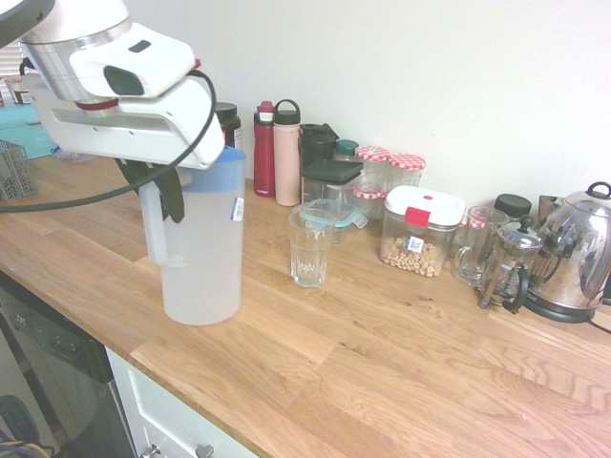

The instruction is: Pour me some water

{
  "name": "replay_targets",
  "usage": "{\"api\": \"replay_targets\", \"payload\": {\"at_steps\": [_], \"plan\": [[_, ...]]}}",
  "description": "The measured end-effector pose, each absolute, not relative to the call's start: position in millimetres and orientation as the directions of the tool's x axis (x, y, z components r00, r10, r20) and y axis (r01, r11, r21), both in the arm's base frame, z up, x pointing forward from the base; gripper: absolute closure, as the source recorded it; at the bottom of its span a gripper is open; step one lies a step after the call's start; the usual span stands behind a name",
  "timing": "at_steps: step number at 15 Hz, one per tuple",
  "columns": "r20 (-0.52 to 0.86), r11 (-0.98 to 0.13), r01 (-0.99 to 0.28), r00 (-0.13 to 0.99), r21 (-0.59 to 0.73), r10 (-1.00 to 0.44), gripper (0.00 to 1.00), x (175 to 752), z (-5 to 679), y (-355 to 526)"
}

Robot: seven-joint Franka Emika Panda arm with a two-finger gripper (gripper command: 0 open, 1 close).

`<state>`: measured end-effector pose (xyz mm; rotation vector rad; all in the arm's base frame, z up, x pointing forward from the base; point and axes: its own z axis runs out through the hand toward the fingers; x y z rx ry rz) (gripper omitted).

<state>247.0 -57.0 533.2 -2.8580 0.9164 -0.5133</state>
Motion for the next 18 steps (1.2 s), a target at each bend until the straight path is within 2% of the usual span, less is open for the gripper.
{"api": "replay_targets", "payload": {"at_steps": [6,9,11,14,18], "plan": [[0.273,-0.853,-0.439,0.815,-0.284,-0.511,1.0,235,532,-214],[0.263,-0.906,-0.322,0.881,-0.275,-0.393,1.0,273,548,-262],[0.261,-0.95,-0.22,0.925,-0.22,-0.275,1.0,313,564,-268],[0.222,-0.983,-0.138,0.961,-0.12,-0.162,1.0,364,562,-274],[0.177,-0.998,-0.015,0.984,0.063,-0.004,1.0,396,568,-263]]}}
